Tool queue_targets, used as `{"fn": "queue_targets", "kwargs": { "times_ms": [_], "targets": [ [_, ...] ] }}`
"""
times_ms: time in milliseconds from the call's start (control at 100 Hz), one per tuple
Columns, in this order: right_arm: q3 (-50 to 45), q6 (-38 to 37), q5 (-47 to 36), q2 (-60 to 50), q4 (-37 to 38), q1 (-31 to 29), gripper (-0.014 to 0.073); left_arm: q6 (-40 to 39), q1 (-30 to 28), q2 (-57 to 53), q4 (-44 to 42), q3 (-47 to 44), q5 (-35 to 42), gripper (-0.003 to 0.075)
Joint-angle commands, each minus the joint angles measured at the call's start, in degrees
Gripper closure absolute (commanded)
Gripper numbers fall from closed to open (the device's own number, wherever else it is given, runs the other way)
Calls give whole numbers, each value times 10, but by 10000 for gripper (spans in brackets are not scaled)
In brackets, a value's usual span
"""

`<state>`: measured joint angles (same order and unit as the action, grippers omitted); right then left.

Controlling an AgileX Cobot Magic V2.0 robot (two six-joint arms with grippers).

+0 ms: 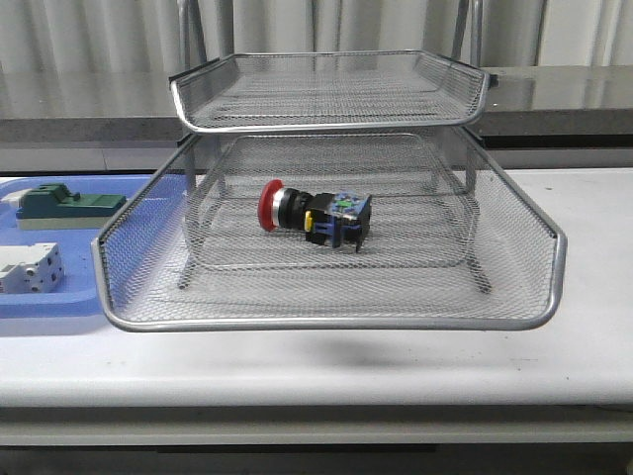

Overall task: Place button on rack with both arms
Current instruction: 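Withdraw the left gripper upward away from the rack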

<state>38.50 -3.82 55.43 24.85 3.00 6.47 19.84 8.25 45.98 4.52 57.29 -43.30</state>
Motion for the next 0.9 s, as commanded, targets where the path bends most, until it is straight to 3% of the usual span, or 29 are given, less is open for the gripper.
{"fn": "queue_targets", "kwargs": {
  "times_ms": [0, 350, 660, 800, 890],
  "targets": [
    [19, 2, -33, 4, 6, 3, 664, -25, -14, -70, 14, -52, 102, 310],
    [19, 2, -33, 4, 6, 3, 664, -67, -20, -291, 20, -299, 300, 310],
    [19, 2, -33, 4, 6, 3, 664, -67, -20, -318, 39, -435, 464, 325],
    [19, 2, -33, 4, 6, 3, 664, -67, -20, -318, 39, -436, 487, 407],
    [19, 2, -33, 4, 6, 3, 664, -67, -20, -318, 39, -436, 483, 504]
  ]
}}
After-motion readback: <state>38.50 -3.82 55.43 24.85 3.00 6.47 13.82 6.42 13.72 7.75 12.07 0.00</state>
